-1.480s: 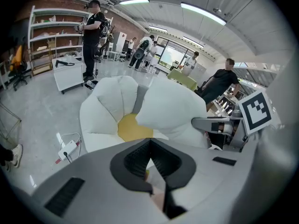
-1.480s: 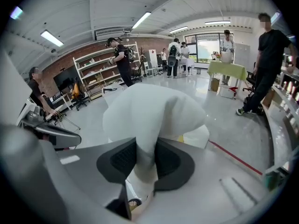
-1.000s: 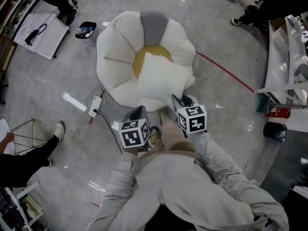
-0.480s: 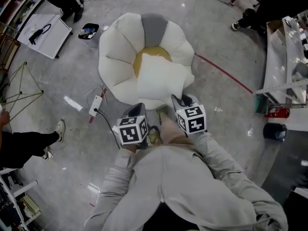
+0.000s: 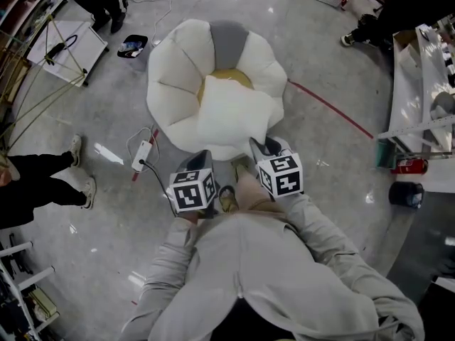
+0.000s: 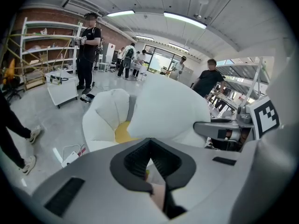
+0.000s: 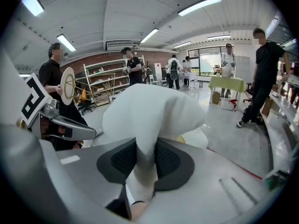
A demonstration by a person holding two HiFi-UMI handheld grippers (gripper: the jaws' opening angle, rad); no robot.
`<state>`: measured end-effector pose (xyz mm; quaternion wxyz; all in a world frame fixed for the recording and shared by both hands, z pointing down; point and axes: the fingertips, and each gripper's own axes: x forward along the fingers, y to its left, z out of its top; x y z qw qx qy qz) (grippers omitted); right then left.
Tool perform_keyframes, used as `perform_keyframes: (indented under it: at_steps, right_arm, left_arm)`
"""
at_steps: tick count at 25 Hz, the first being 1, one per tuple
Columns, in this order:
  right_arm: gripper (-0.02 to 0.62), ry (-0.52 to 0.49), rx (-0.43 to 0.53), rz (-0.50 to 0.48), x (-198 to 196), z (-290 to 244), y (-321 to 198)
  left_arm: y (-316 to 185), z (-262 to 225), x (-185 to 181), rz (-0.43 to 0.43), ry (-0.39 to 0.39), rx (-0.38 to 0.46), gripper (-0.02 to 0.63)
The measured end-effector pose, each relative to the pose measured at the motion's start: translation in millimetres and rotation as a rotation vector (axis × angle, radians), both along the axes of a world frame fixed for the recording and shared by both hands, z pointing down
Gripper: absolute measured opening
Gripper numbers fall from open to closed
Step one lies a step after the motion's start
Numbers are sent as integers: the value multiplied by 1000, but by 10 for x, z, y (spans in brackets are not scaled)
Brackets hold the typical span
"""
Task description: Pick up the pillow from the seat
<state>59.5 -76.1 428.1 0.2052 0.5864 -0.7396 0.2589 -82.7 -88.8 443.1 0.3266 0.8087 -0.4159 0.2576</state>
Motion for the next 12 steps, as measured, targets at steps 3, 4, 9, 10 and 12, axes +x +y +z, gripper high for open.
perform_keyframes:
  at_steps: [3, 4, 9, 10, 12]
  right_arm:
    - [86, 4, 3, -5, -44, -10, -4]
    - [86, 7, 2, -6, -50, -10, 2]
    - [86, 13, 1, -5, -47, -11, 0]
    - [86, 14, 2, -6, -54, -11, -2]
    - [86, 15, 5, -9, -76, -9, -6]
  left_arm:
    - [-10, -15, -35, 0, 1, 4, 5]
    - [-9, -21, -39, 2, 2, 6, 5]
    - [-20, -38, -20, 9, 4, 8, 5]
    - [-21, -36, -20, 11, 4, 9, 5]
    - [-21, -32, -25, 14, 4, 11, 4]
